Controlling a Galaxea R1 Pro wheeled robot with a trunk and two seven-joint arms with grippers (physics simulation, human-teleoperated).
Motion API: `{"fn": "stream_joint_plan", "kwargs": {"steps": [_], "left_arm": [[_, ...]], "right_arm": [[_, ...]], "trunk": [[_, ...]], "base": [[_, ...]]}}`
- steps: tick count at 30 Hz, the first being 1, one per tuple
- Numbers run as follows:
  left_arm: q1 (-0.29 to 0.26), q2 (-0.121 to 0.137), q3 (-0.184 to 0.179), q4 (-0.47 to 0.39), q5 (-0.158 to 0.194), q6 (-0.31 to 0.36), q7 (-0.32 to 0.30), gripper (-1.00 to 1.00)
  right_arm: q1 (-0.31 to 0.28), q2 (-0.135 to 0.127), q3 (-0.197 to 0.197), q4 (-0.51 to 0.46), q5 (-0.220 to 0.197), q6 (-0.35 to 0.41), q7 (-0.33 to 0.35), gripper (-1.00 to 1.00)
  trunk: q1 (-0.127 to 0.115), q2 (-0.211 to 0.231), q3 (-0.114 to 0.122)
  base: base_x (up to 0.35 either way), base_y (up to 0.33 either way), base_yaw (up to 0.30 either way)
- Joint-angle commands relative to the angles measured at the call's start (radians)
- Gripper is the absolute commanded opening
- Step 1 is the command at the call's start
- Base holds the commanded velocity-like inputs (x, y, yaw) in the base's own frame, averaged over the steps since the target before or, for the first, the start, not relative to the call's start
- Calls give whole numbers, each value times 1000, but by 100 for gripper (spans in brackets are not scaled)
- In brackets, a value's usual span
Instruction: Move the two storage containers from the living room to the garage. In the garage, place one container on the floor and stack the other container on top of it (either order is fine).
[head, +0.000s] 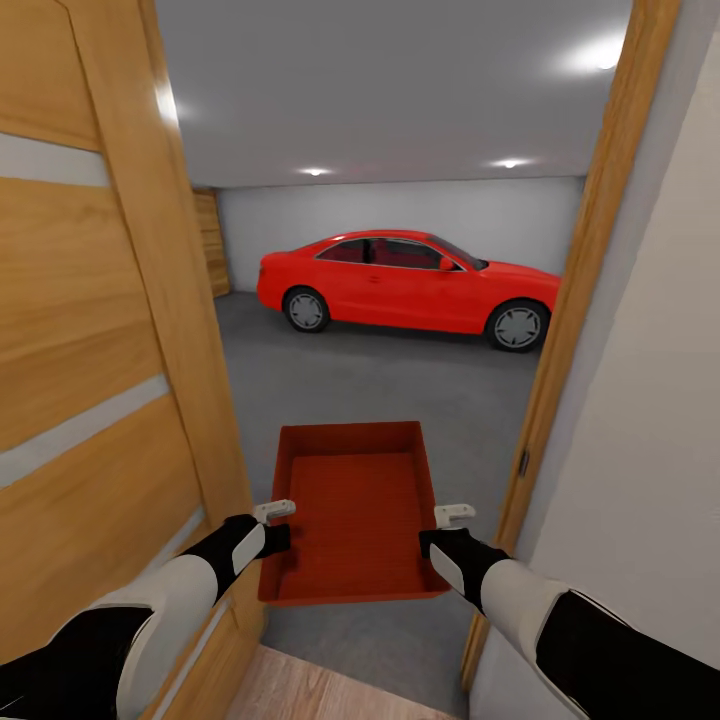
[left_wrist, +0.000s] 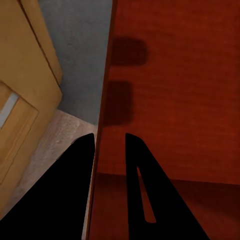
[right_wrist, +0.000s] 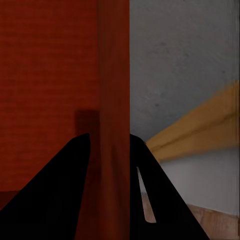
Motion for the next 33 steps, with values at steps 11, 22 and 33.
{"fn": "stream_joint_plan", "kwargs": {"steps": [11,22,33], "left_arm": [[0,-1,6,-3,-7,6,9,-100],[0,-1,6,-3,-7,6,9,-100],[0,-1,6,-3,-7,6,9,-100]], "right_arm": [[-1,13,10,-3,-7,6,-3,-100],[-1,13,10,-3,-6,6,-3,-100],[-1,13,10,-3,-6,6,-3,-100]], "trunk": [[1,-2,-1],[1,-2,-1],[1,-2,-1]], "base": [[0,185,-53],[0,132,-77],[0,1,-239]]}}
